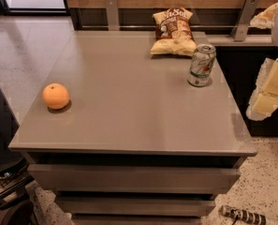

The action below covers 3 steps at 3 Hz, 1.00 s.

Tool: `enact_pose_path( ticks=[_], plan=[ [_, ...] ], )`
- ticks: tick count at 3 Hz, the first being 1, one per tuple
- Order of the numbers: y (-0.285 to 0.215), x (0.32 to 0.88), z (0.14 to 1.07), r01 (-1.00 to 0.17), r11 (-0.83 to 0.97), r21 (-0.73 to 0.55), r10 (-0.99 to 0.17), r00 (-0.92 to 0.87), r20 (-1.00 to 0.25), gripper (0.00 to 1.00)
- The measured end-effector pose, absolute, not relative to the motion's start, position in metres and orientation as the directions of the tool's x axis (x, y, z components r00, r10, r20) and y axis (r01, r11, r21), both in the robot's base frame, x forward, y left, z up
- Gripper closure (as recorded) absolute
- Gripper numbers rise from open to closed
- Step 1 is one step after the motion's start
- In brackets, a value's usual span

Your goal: Move brown chip bag near orange

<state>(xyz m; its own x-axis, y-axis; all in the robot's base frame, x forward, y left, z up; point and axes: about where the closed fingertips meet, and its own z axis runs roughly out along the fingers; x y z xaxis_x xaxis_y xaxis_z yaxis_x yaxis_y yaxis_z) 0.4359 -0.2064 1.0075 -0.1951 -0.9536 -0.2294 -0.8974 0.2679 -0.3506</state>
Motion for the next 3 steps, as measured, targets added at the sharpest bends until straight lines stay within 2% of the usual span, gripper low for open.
enact_pose_path(
  ticks=[2,3],
  plan=[
    [-0.206,0.439,1.01,-0.901,0.268,-0.341,-0.954,-0.2,-0.222,0.0],
    [-0.2,0.466,1.022,-0.9,0.276,-0.338,-0.954,-0.213,-0.212,0.0]
  ],
)
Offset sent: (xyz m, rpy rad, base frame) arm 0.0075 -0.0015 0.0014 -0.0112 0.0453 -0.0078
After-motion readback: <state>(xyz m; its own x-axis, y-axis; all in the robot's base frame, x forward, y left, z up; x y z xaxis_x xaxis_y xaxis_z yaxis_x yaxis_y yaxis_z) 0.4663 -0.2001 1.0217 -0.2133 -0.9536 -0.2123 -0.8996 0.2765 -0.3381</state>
